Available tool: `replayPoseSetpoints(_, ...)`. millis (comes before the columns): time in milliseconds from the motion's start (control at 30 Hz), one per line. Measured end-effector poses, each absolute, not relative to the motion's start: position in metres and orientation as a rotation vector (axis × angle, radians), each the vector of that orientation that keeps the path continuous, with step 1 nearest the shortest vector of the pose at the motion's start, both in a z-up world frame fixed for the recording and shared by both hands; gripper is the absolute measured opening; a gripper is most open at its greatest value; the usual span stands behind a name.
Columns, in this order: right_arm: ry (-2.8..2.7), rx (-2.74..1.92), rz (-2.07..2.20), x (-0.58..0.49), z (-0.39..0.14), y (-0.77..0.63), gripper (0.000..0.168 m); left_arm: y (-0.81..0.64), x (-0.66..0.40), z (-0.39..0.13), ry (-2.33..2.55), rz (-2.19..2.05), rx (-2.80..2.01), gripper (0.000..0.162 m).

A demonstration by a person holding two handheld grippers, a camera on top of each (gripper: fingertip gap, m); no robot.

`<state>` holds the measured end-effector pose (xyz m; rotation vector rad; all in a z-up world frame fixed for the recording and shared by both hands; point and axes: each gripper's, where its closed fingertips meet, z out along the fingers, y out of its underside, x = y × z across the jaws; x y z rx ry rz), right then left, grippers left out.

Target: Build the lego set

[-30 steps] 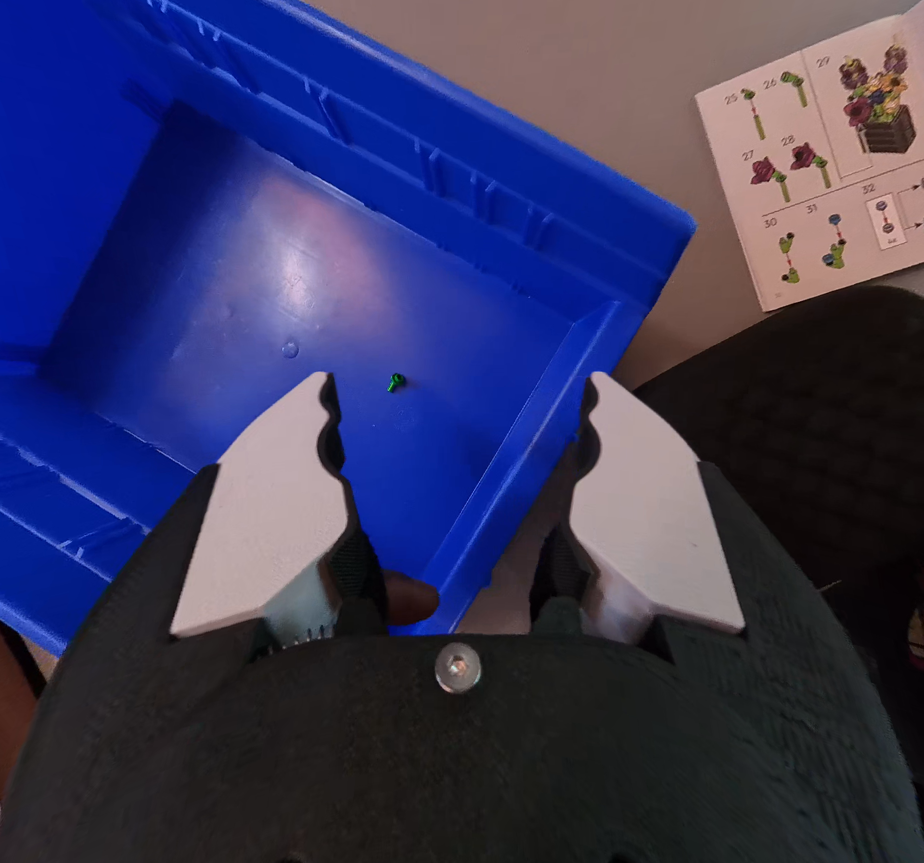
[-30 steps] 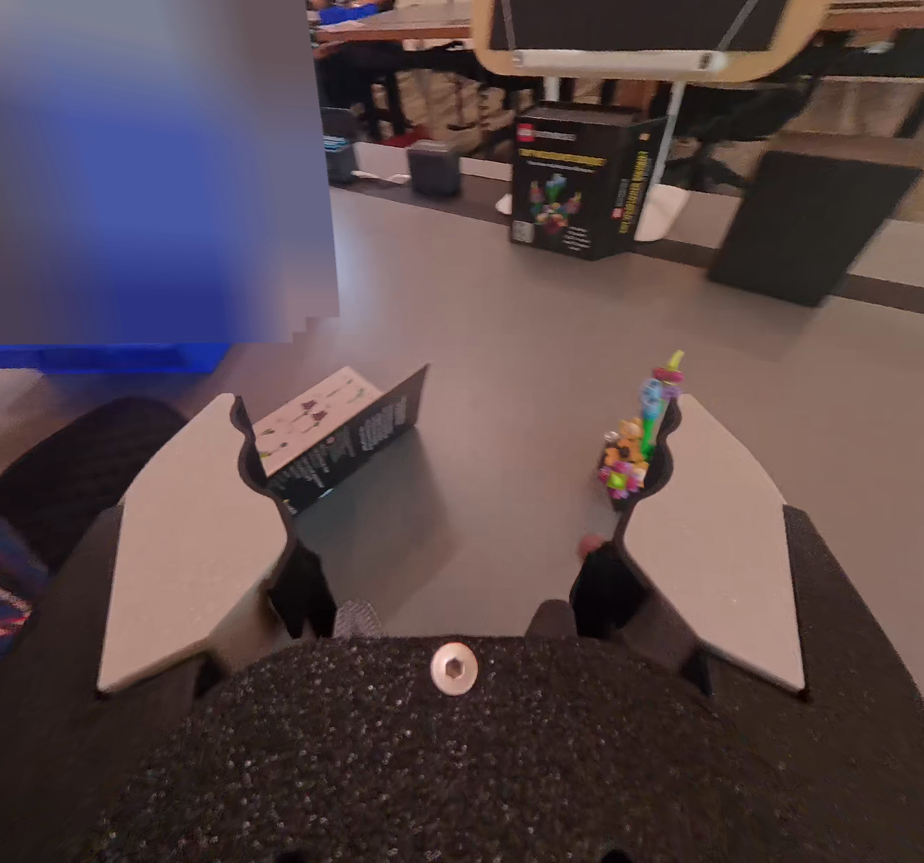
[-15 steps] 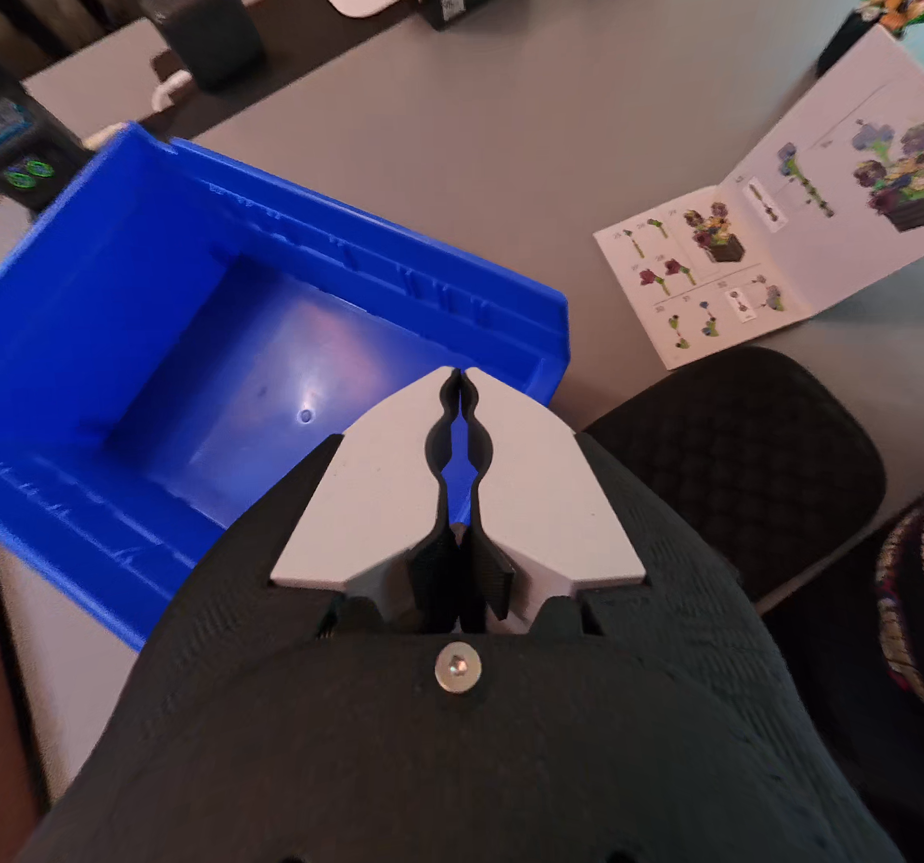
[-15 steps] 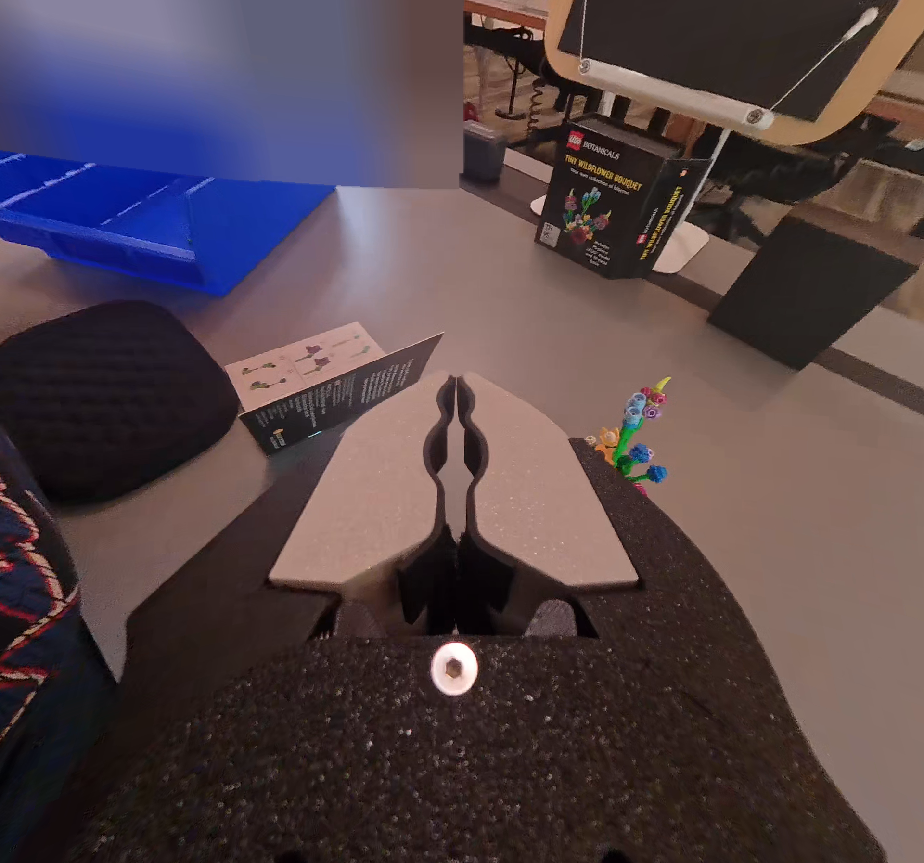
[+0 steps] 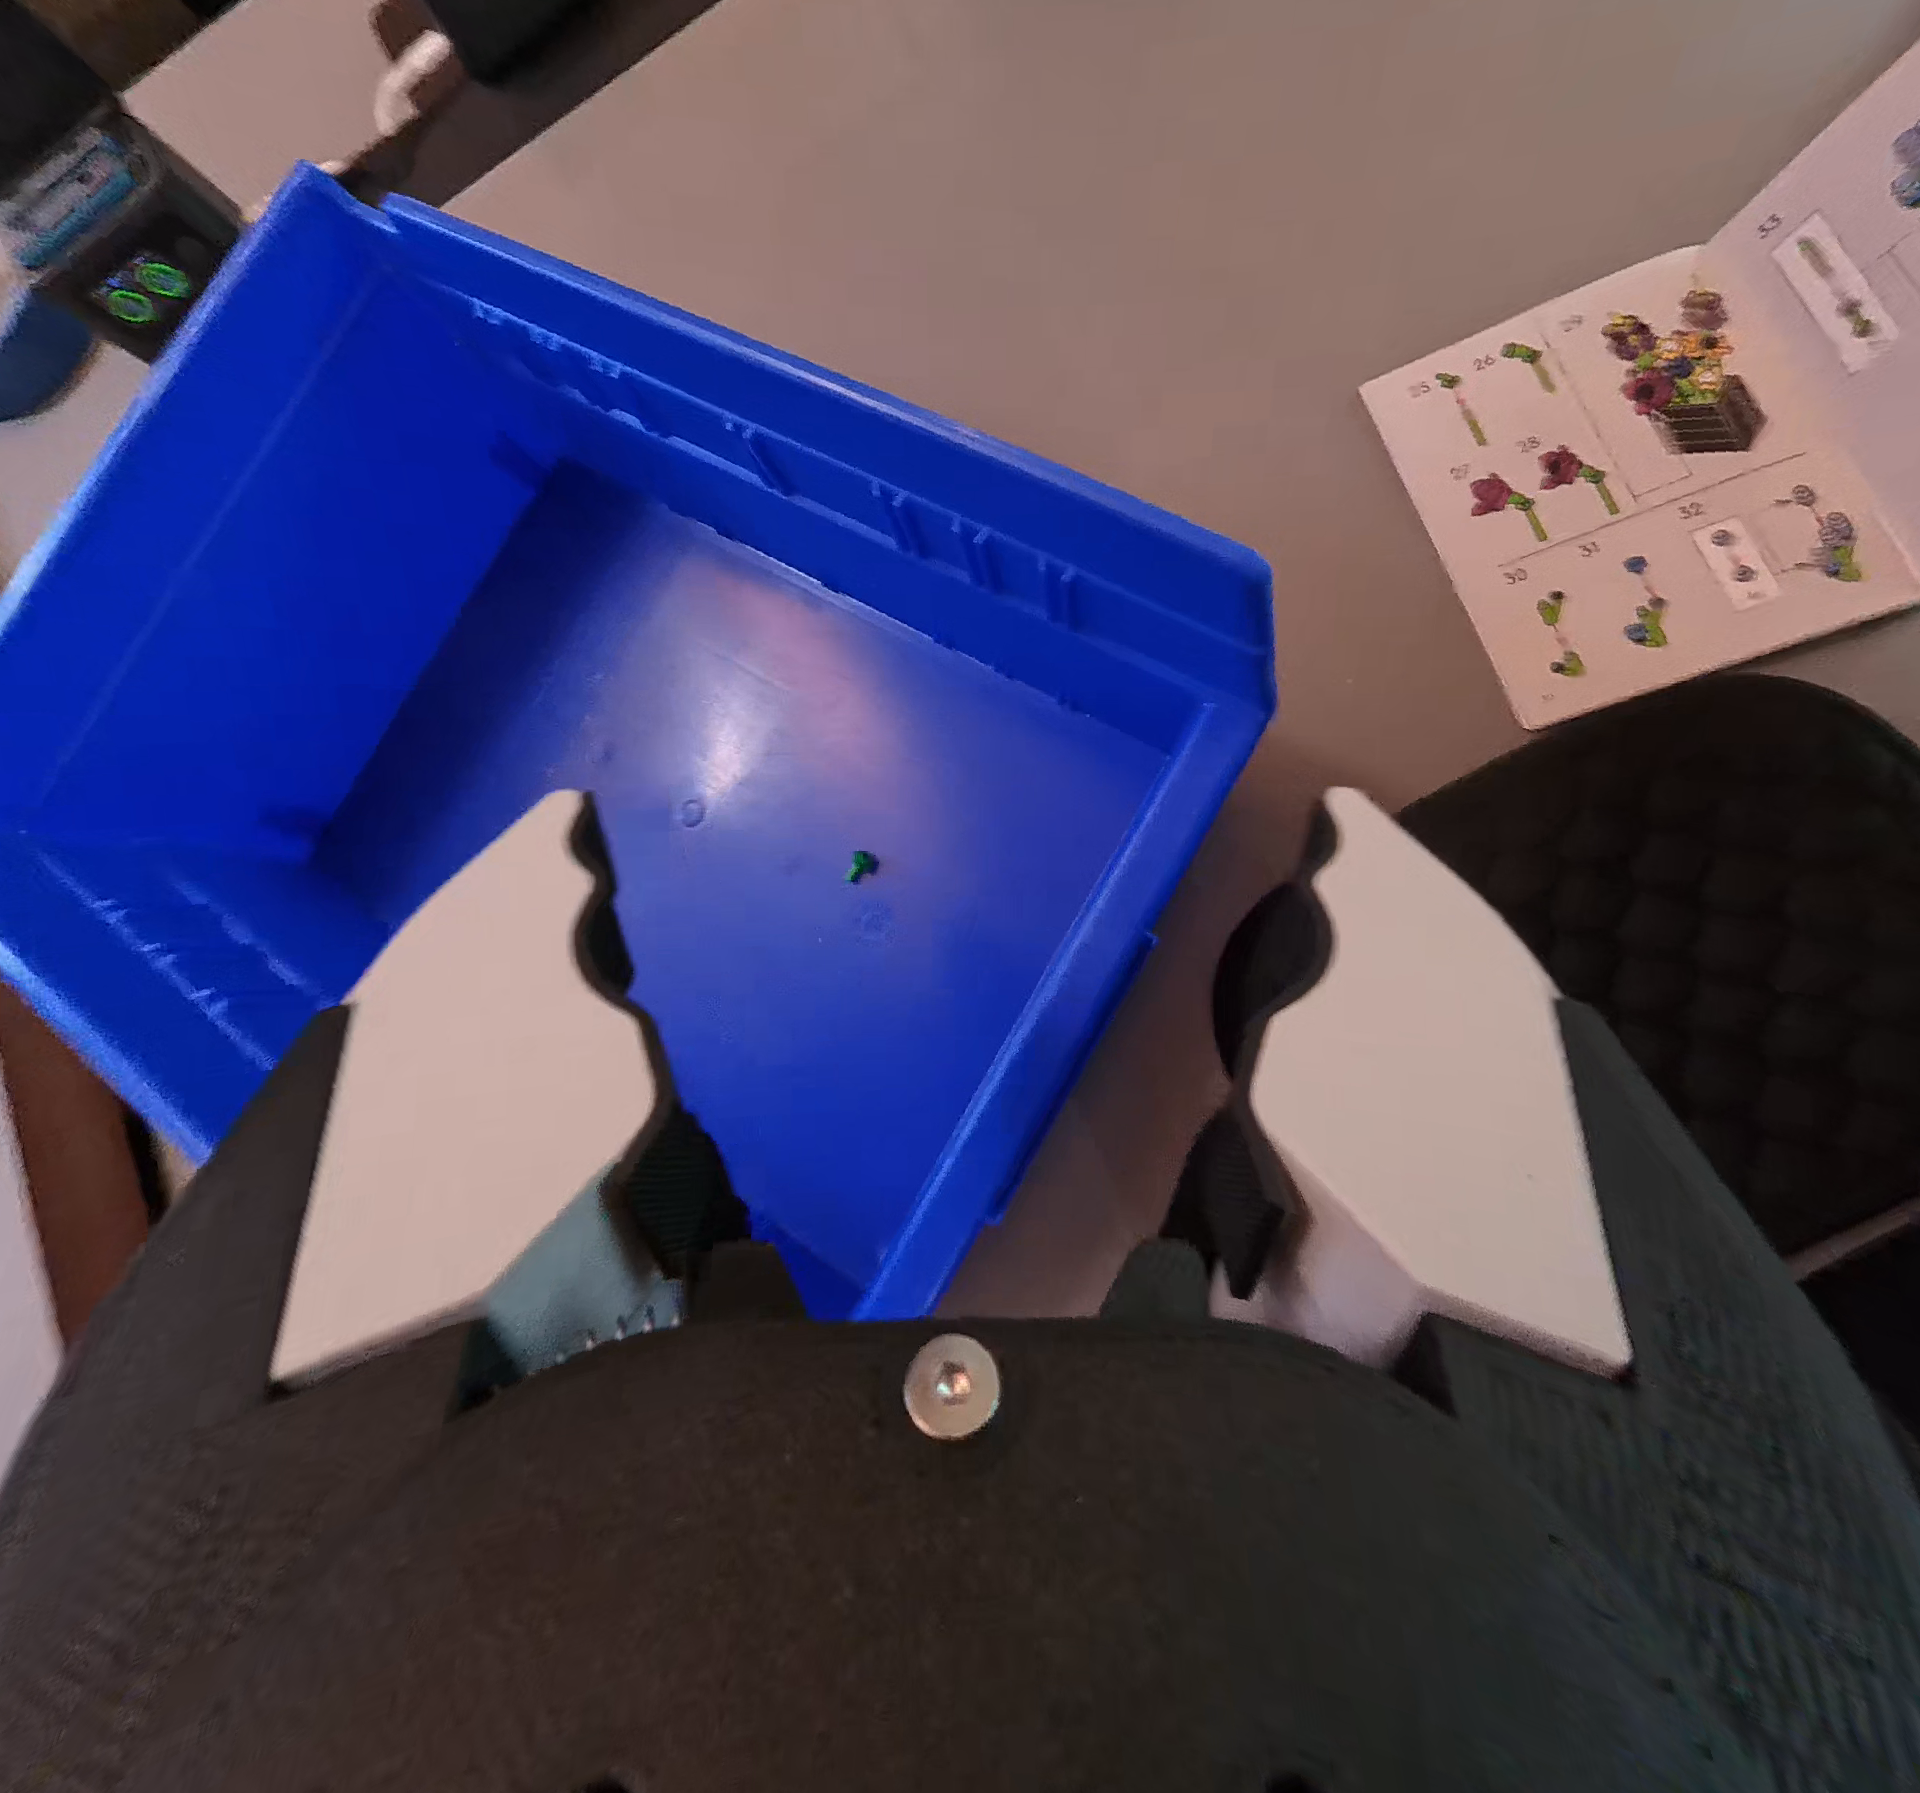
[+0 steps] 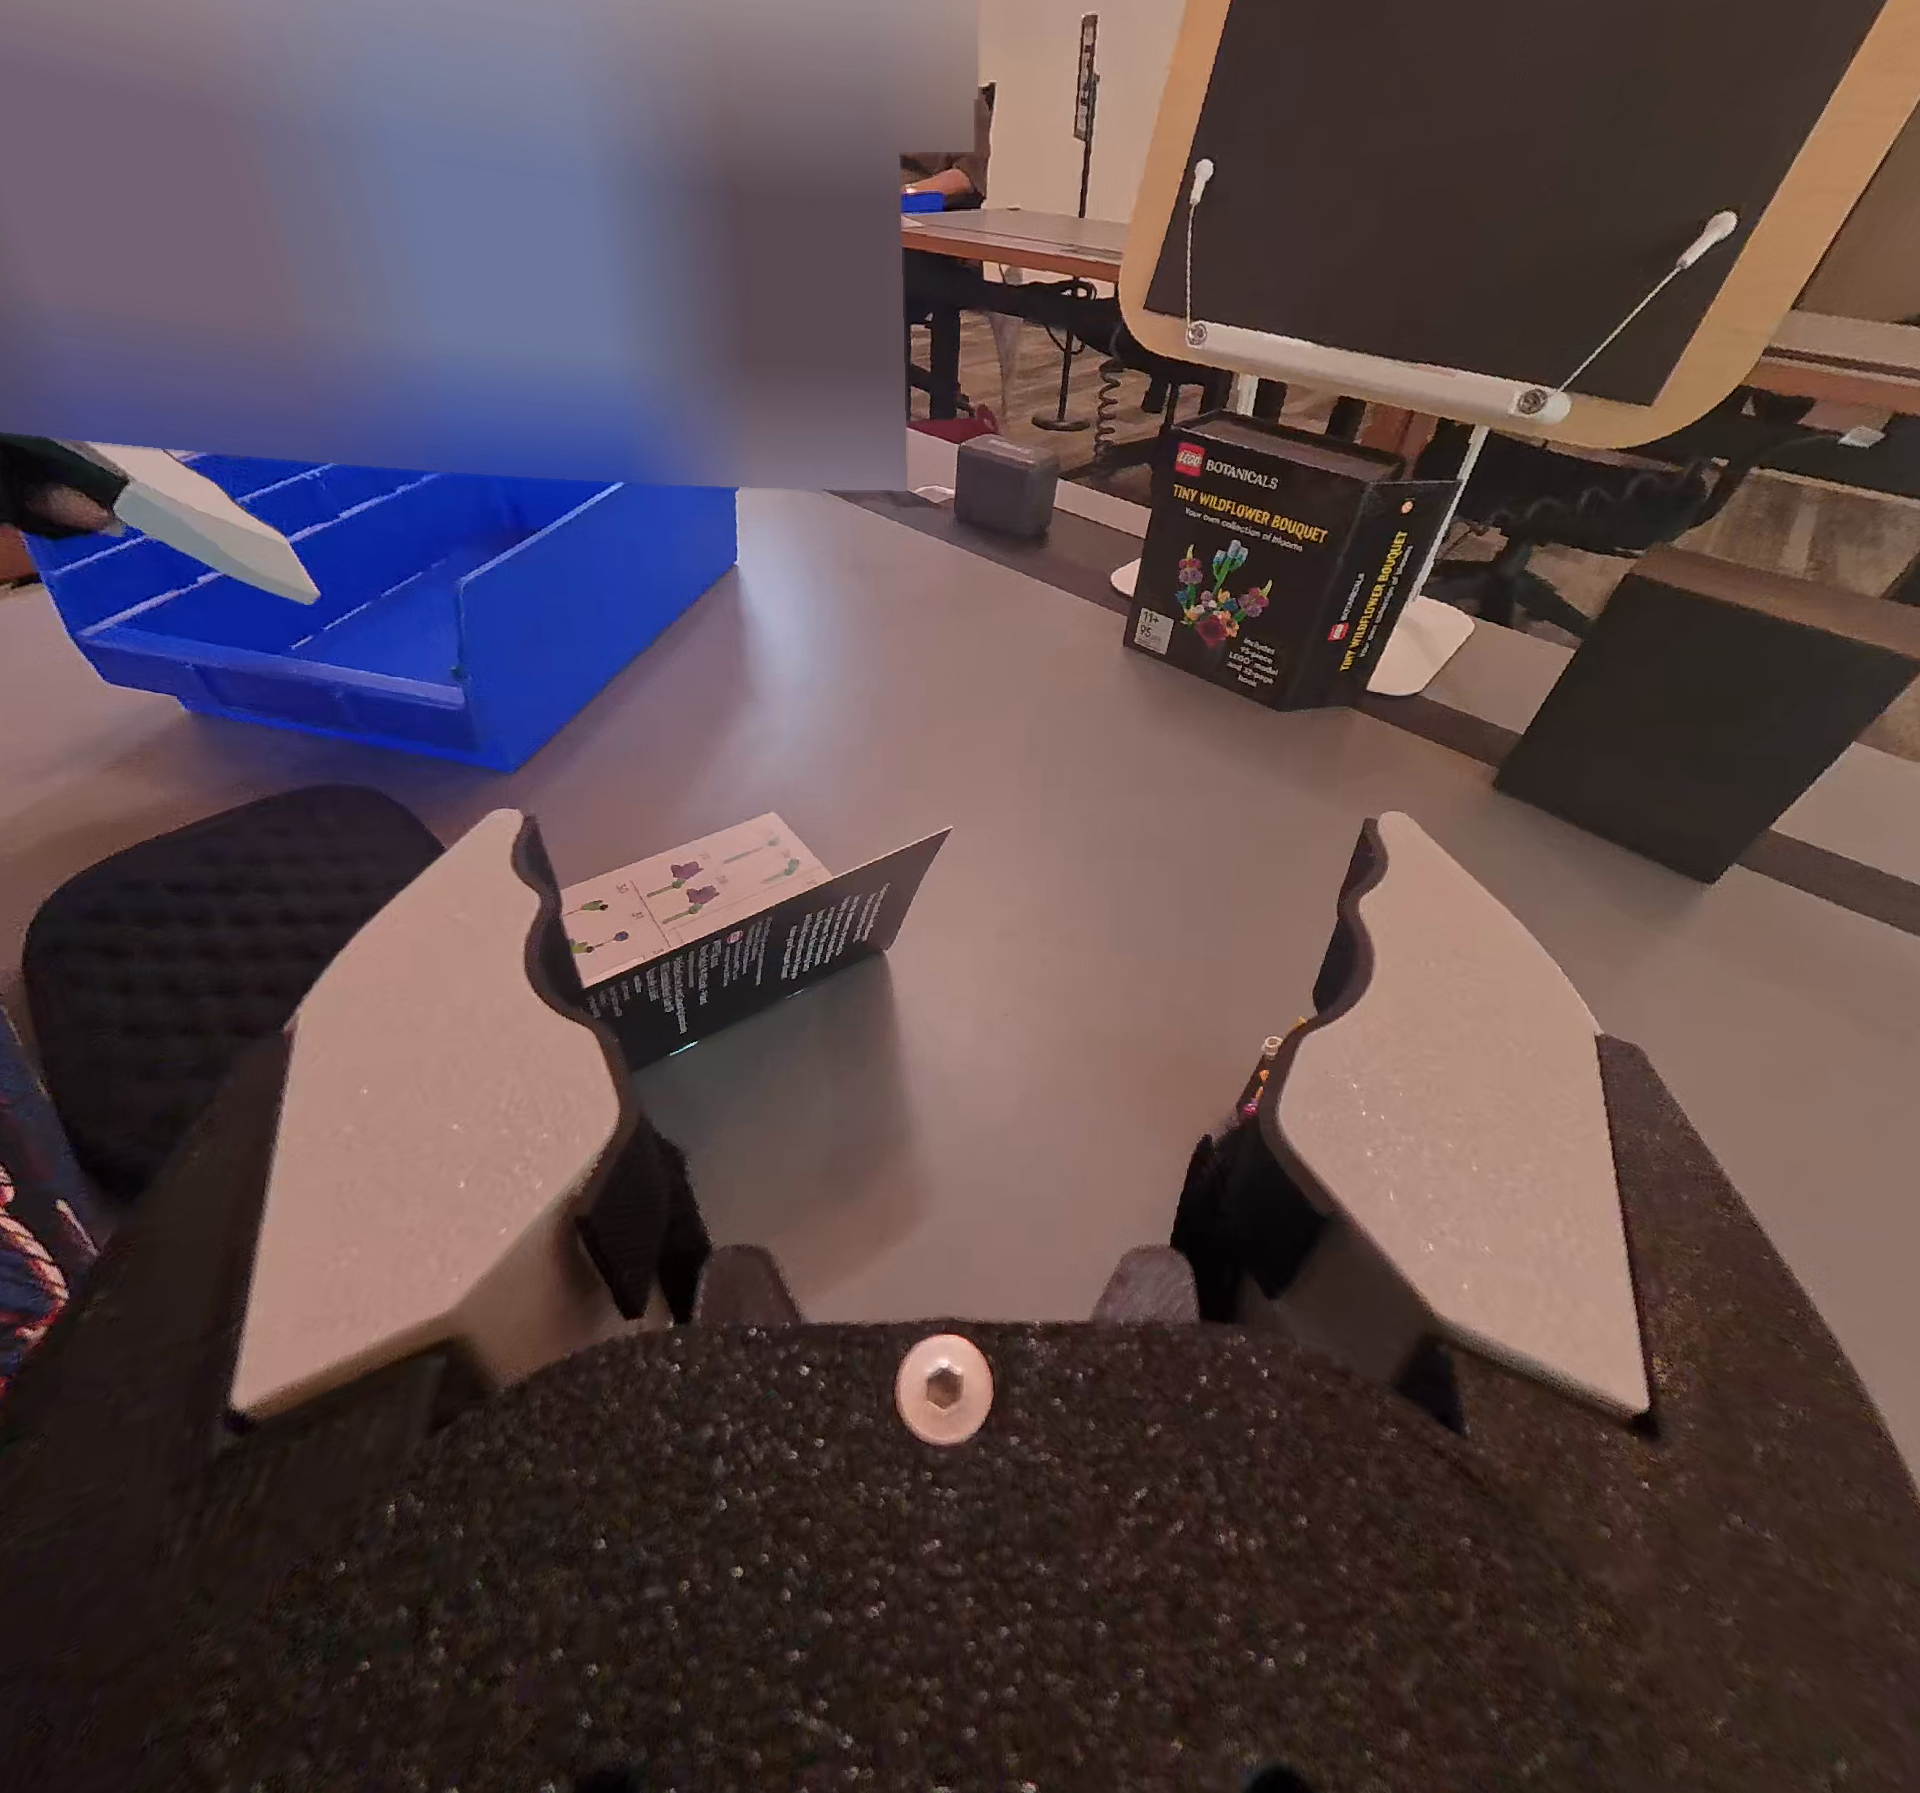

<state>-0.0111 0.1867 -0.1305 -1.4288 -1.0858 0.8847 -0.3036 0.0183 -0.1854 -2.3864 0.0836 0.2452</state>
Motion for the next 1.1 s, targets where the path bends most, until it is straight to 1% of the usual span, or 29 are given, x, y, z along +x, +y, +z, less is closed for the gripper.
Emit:
replayPoseSetpoints(33,-1.079,-1.428,0.889,-0.011,-0.130,0.187,0.141,0.019,-0.309,-0.184,0.073,0.299,-2.374,0.130)
replayPoseSetpoints(67,-1.054,-1.431,0.885,-0.011,-0.128,0.190,0.147,0.020,-0.316,-0.183,0.055,0.365,-2.360,0.136)
replayPoseSetpoints(100,-1.008,-1.436,0.877,-0.008,-0.126,0.195,0.148,0.019,-0.325,-0.180,0.023,0.432,-2.345,0.144)
replayPoseSetpoints(167,-0.885,-1.430,0.902,0.000,-0.116,0.205,0.148,0.017,-0.337,-0.175,-0.053,0.500,-2.320,0.145)
replayPoseSetpoints(267,-0.769,-1.433,0.953,0.012,-0.109,0.215,0.148,0.018,-0.338,-0.170,-0.094,0.449,-2.282,0.145)
replayPoseSetpoints(467,-0.886,-1.463,0.903,0.004,-0.123,0.209,0.148,0.022,-0.319,-0.184,0.022,0.345,-2.336,0.144)
replayPoseSetpoints(500,-0.921,-1.463,0.920,-0.001,-0.125,0.203,0.147,0.022,-0.311,-0.189,0.082,0.315,-2.357,0.142)
replayPoseSetpoints(533,-0.979,-1.460,0.949,-0.008,-0.129,0.195,0.139,0.023,-0.303,-0.196,0.152,0.292,-2.384,0.131)
replayPoseSetpoints(567,-1.044,-1.466,0.997,-0.015,-0.133,0.183,0.127,0.022,-0.293,-0.204,0.227,0.264,-2.416,0.113)
replayPoseSetpoints(600,-1.097,-1.494,1.045,-0.021,-0.140,0.173,0.114,0.022,-0.284,-0.213,0.293,0.227,-2.451,0.103)
replayPoseSetpoints(633,-1.148,-1.542,1.087,-0.027,-0.148,0.163,0.099,0.021,-0.276,-0.222,0.336,0.193,-2.483,0.099)
replayPoseSetpoints(667,-1.193,-1.594,1.120,-0.032,-0.156,0.155,0.091,0.021,-0.273,-0.230,0.349,0.173,-2.512,0.099)
replayPoseSetpoints(700,-1.235,-1.634,1.153,-0.037,-0.165,0.147,0.088,0.020,-0.272,-0.236,0.344,0.163,-2.535,0.097)
replayPoseSetpoints(867,-1.328,-1.711,1.292,-0.055,-0.189,0.121,0.088,0.014,-0.285,-0.255,0.269,0.162,-2.598,0.091)
replayPoseSetpoints(967,-1.366,-1.716,1.221,-0.057,-0.199,0.121,0.088,0.006,-0.303,-0.266,0.230,0.234,-2.660,0.086)
replayPoseSetpoints(1100,-1.425,-1.745,1.090,-0.051,-0.212,0.129,0.087,0.003,-0.307,-0.273,0.184,0.187,-2.672,0.089)
